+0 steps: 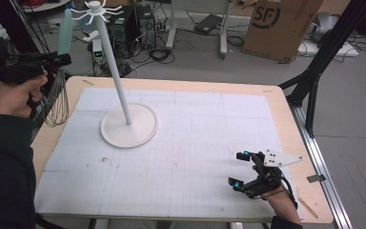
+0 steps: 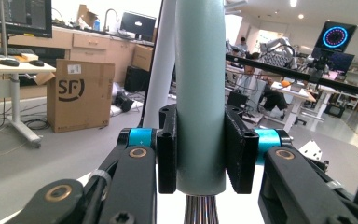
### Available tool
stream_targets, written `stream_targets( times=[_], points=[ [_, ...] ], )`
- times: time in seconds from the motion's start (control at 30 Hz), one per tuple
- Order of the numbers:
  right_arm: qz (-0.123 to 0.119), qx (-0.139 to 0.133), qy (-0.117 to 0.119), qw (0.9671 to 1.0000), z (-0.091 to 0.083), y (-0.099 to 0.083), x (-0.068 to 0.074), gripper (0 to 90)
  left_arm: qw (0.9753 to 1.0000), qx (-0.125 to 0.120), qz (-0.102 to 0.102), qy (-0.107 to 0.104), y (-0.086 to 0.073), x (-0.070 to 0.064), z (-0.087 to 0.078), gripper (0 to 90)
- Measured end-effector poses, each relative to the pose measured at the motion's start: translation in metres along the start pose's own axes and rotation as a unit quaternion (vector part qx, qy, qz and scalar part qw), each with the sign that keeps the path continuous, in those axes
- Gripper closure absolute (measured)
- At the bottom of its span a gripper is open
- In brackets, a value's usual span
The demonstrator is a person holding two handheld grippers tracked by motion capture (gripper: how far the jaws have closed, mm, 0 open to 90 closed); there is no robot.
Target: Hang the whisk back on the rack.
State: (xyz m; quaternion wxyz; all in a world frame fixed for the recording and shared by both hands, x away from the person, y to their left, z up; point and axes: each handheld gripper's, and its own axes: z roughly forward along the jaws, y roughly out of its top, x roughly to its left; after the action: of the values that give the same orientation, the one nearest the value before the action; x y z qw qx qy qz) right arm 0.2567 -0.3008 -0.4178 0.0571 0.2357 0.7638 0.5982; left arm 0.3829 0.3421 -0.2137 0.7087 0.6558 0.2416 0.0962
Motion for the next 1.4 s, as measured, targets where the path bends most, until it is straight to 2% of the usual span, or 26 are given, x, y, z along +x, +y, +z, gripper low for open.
stream_targets(
  times=[0.3, 0.77, 1.07, 1.2, 1.33, 1.4],
  points=[
    [-0.003, 0.000, -0.001, 1.0000, -0.001, 0.000, 0.000, 0.1, 0.9999, 0.007, 0.004, 0.013, -0.002, 0.002, 0.007, 69.3],
    [-0.002, -0.004, -0.001, 1.0000, -0.003, 0.001, 0.000, 0.2, 0.9999, 0.012, 0.005, 0.010, -0.006, 0.001, 0.015, 69.2],
    [-0.003, -0.006, -0.003, 1.0000, -0.004, 0.001, 0.000, 0.2, 0.9995, 0.027, 0.008, 0.015, -0.008, 0.001, 0.021, 68.6],
    [-0.003, -0.006, -0.003, 1.0000, -0.004, 0.001, 0.000, 0.2, 0.9985, 0.050, 0.009, 0.023, -0.011, 0.003, 0.023, 68.8],
    [-0.002, -0.006, -0.003, 1.0000, -0.004, 0.001, 0.000, 0.2, 0.9992, 0.038, 0.009, 0.008, -0.010, 0.001, 0.022, 69.4],
    [-0.002, -0.006, -0.003, 1.0000, -0.005, 0.001, -0.001, 0.2, 0.9992, 0.034, 0.016, 0.013, -0.009, 0.001, 0.020, 69.5]
  ],
)
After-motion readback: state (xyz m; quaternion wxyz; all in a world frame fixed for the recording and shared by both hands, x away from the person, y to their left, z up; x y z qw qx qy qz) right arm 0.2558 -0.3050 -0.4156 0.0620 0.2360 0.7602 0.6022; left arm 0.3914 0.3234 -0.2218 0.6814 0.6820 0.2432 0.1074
